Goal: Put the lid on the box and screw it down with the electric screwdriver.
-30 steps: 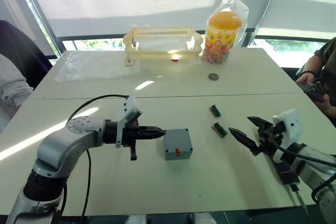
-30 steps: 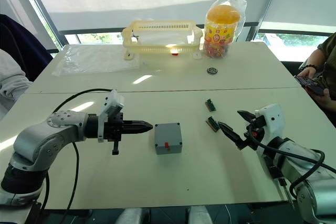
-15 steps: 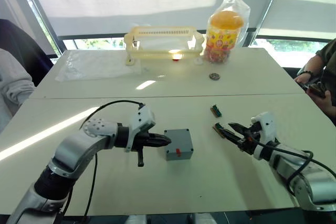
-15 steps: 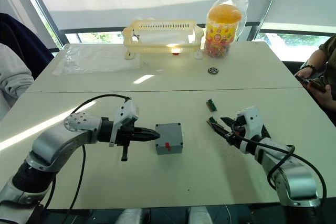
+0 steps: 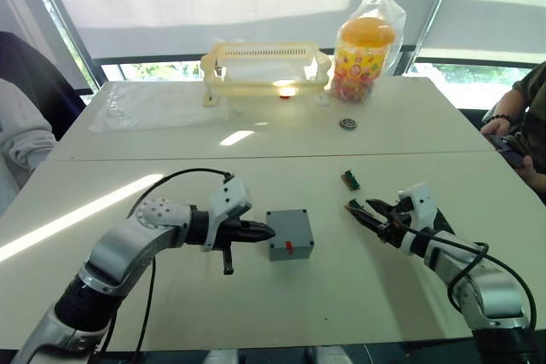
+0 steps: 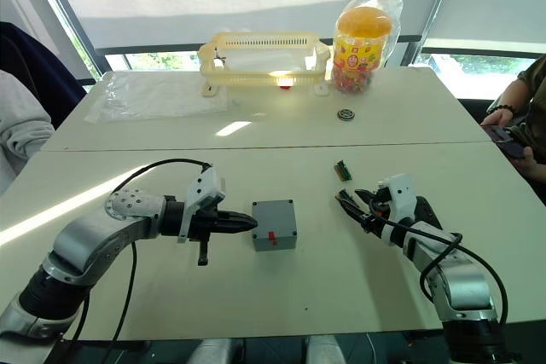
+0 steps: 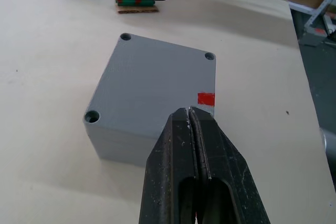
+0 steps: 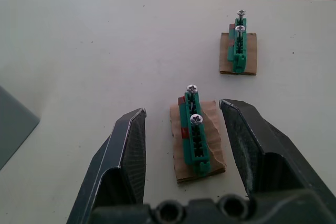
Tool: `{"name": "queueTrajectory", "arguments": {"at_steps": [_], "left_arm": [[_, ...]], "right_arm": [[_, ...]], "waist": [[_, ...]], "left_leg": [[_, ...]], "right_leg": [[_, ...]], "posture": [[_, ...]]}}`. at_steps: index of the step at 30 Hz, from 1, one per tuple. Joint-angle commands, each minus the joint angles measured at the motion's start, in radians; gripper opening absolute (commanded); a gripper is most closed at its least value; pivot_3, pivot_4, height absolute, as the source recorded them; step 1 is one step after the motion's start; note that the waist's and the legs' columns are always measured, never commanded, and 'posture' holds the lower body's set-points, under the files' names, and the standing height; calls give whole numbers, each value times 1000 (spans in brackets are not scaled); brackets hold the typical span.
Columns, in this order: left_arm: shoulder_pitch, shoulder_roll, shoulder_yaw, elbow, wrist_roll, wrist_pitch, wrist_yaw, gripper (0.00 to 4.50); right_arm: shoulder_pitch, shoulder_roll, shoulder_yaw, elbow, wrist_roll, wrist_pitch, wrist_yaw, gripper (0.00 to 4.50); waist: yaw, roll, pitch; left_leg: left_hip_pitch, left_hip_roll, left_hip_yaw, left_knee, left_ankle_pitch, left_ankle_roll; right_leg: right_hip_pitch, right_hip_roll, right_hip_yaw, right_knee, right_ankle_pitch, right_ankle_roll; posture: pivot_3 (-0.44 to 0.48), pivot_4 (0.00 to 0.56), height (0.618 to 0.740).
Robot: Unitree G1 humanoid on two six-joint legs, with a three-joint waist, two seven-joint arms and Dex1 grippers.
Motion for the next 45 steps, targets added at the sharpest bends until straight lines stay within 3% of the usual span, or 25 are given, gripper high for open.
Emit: {"name": "queueTrajectory", "arguments": {"at_steps": [1,2,5,14,30,35,45], "left_arm": [[6,13,-9,-13,15,-22,-7,0],[7,14,-11,-11,19,-26,-8,0],[8,12,-16,-4,30,-33,-11,0],[6,13,-26,10,52,-56,-23,0],[-18,14,-25,50,68,-87,-53,0],[-17,58,6,50,64,-83,-69,0],[15,121,67,19,34,-50,-69,0]], "right_arm": [[-15,6,-8,-4,-7,-27,0,1872],[-15,8,-8,-2,-9,-28,0,1556],[-17,16,-10,1,-14,-31,-5,28],[-10,23,-15,-2,-26,-47,-14,28],[-17,30,-87,-187,77,37,-68,28],[-62,31,13,-340,176,147,-30,28],[-104,40,141,-291,140,134,14,28]], "waist": [[0,0,0],[0,0,0],[0,0,0],[0,0,0],[0,1,1],[-8,3,2],[-1,2,2]], "left_leg": [[0,0,0,0,0,0],[0,0,0,0,0,0],[0,0,0,0,0,0],[0,0,0,0,0,0],[0,0,0,0,0,0],[0,1,0,-1,0,0],[-2,0,-1,0,0,0]], "right_leg": [[0,0,0,0,0,0],[0,0,0,0,0,0],[0,0,0,0,0,0],[0,0,0,0,0,0],[0,0,0,0,0,0],[-1,1,0,1,0,0],[-1,0,0,-2,0,0]], "posture": [[0,150,740],[0,150,740],[0,150,740],[0,150,740],[0,150,740],[0,150,740],[0,150,740]]}}
